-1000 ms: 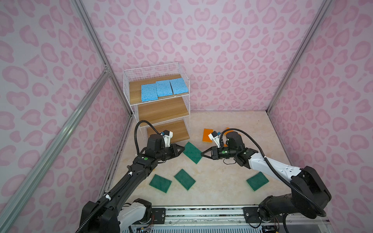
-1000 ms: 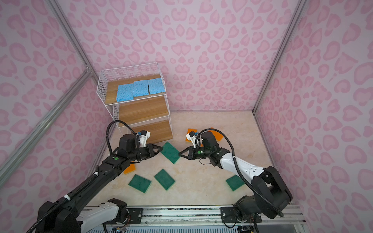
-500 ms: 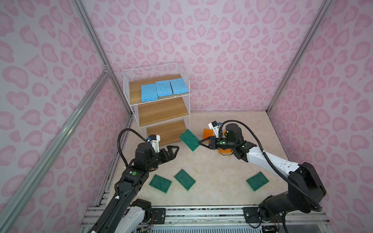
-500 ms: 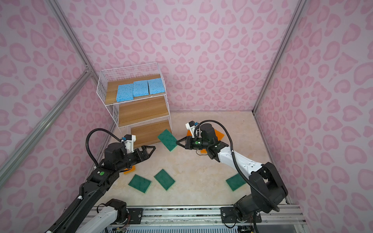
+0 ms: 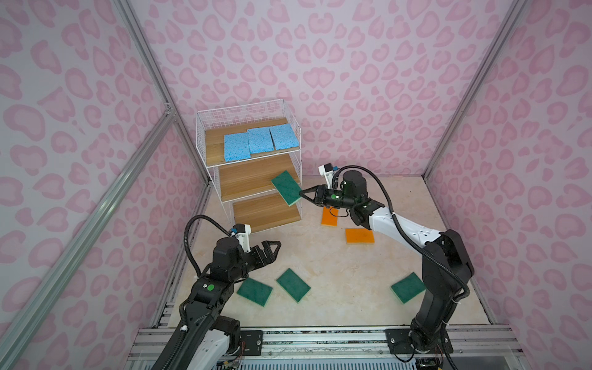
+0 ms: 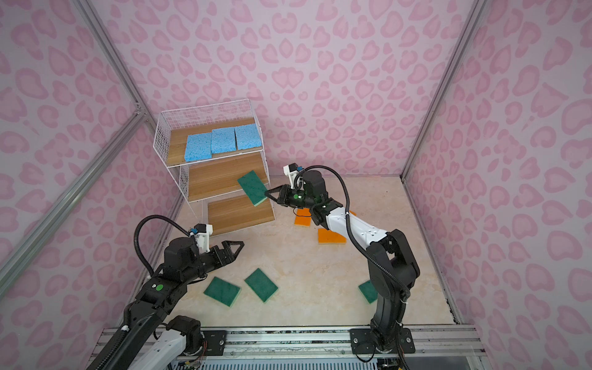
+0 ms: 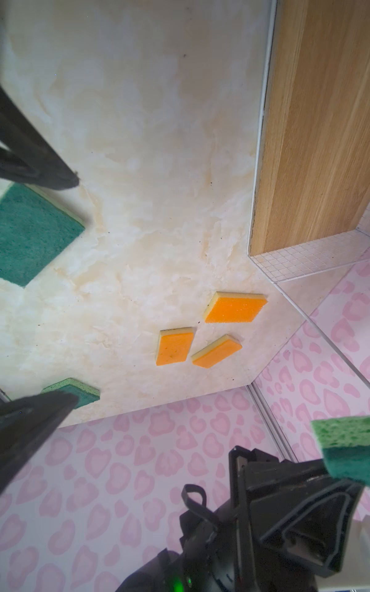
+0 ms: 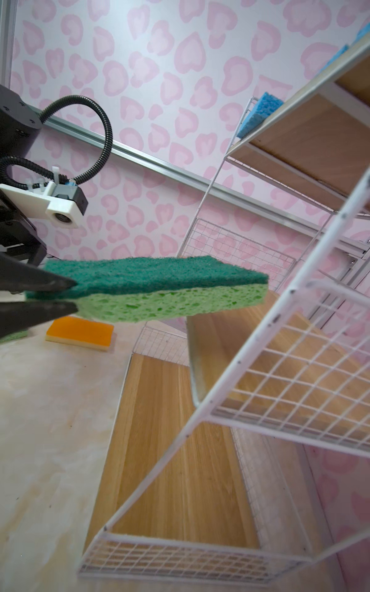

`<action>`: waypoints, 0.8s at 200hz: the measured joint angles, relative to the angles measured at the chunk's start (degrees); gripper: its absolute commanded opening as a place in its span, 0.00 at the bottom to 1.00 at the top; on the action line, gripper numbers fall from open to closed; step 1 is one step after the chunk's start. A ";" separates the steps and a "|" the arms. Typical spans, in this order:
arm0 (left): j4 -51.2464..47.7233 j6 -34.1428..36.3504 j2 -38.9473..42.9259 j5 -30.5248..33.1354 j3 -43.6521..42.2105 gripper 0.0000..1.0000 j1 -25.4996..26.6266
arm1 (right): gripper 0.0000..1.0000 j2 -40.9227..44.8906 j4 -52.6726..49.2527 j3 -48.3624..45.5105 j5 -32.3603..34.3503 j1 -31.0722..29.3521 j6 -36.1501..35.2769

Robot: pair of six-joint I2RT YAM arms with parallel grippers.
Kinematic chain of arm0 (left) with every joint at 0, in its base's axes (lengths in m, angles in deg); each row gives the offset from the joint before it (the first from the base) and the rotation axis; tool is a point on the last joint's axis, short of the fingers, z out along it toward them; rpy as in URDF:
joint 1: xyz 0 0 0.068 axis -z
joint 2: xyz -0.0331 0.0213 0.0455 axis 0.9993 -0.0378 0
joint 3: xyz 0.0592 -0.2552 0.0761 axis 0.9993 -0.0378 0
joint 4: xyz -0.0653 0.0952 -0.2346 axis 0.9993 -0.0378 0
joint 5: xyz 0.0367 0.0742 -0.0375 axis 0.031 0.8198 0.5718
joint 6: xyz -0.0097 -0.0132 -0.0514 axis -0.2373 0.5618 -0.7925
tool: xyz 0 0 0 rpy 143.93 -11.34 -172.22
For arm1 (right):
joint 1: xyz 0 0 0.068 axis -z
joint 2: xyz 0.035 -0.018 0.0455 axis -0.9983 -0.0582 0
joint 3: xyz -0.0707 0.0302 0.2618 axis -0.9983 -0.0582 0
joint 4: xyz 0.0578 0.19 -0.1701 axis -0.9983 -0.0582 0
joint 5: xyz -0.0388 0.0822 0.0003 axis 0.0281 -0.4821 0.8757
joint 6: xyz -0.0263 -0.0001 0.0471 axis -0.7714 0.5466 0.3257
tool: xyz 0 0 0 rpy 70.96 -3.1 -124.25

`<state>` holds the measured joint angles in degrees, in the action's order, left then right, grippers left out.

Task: Place and organize the cleaning sponges onto the shelf
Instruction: 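Open the left gripper while the right carries the green sponge toward the middle shelf, then lower the green sponge onto the middle shelf and open the right gripper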

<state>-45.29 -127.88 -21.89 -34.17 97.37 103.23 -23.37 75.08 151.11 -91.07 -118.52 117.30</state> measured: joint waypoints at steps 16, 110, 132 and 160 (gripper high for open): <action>0.00 0.33 0.28 0.20 0.00 0.98 -0.02 | 0.08 -2.16 0.02 2.32 0.07 0.20 0.81; -0.04 1.92 -1.22 0.55 -0.09 0.95 -0.02 | 0.35 -9.29 4.68 9.68 1.81 1.70 8.13; -0.07 1.95 -1.25 0.55 -0.09 0.95 -0.02 | 0.48 -9.49 5.18 9.86 1.66 1.57 8.66; -0.09 2.08 -1.27 0.55 -0.09 0.95 -0.02 | 0.60 -8.59 5.18 8.79 1.86 1.55 8.79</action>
<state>-45.38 -125.80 -23.15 -33.62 97.28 103.21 -31.96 80.26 159.89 -89.21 -116.97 126.09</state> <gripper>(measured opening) 0.946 0.547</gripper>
